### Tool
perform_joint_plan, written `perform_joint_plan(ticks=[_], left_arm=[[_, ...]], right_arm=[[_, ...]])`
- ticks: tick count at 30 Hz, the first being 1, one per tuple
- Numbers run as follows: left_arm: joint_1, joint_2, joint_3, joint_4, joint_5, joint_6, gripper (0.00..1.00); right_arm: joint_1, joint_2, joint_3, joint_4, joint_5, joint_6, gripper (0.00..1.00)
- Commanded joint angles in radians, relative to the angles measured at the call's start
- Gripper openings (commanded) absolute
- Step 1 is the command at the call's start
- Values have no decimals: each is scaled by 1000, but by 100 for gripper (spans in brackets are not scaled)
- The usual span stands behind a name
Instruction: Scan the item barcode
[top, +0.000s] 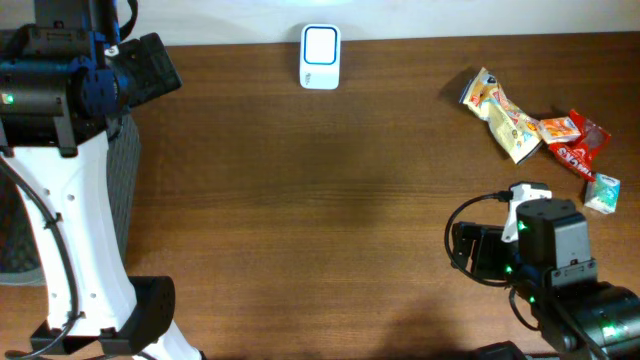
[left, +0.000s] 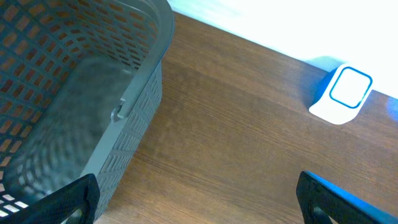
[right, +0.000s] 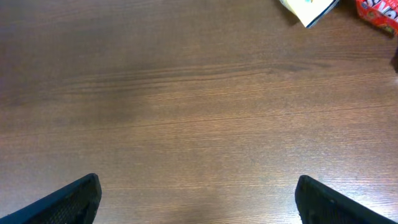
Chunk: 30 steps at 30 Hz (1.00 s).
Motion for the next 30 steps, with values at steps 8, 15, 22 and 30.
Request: perform_joint_plan(ticks=[8,15,22,30], left_arm=[[0,0,-1,-1,-7,12,99],[0,0,-1,-1,-7,12,99],[0,0,-1,-1,-7,12,99],[0,0,-1,-1,-7,12,99]], right_arm=[[6,-213,-368,443,-14,-162,99],[-33,-563,-847,1043,-75,-176,99],[-72,-727,-1068,1283,-78,-176,99],[-167,-802,-1067,1167,-77,-176,99]])
